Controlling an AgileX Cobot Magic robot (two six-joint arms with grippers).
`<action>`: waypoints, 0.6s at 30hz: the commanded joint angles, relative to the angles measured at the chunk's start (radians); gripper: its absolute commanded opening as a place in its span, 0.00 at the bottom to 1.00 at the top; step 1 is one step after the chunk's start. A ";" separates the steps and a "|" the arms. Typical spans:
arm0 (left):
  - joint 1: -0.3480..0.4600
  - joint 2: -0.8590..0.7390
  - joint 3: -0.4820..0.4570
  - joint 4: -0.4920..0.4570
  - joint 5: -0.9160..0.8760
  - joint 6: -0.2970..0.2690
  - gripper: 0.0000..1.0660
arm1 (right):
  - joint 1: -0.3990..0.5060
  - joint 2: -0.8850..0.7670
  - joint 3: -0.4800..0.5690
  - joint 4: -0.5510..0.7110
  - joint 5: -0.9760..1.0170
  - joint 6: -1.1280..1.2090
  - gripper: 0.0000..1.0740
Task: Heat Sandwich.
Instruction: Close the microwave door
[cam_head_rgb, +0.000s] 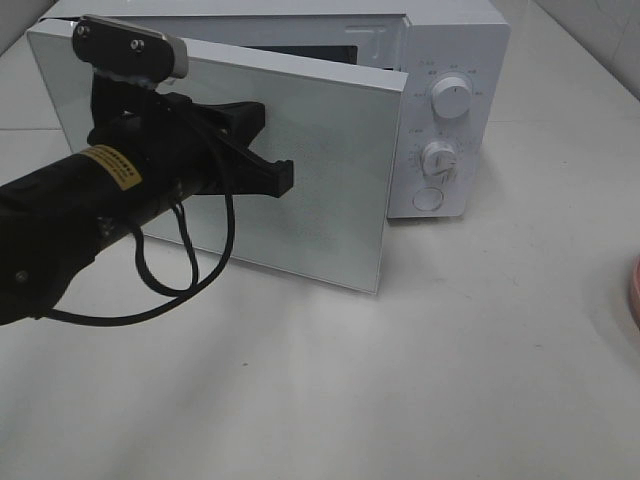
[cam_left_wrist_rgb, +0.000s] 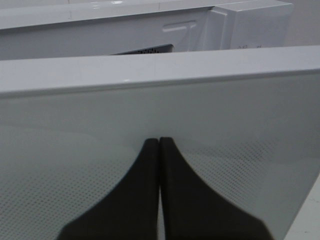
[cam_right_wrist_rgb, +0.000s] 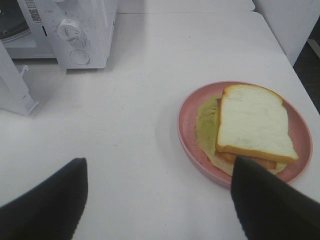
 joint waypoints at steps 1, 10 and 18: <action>-0.011 0.018 -0.035 -0.015 0.010 0.003 0.00 | -0.007 -0.028 0.000 0.005 -0.001 -0.005 0.71; -0.011 0.084 -0.142 -0.032 0.048 0.002 0.00 | -0.007 -0.028 0.000 0.005 -0.001 -0.005 0.71; -0.011 0.124 -0.216 -0.103 0.075 0.004 0.00 | -0.007 -0.028 0.000 0.004 -0.001 -0.005 0.71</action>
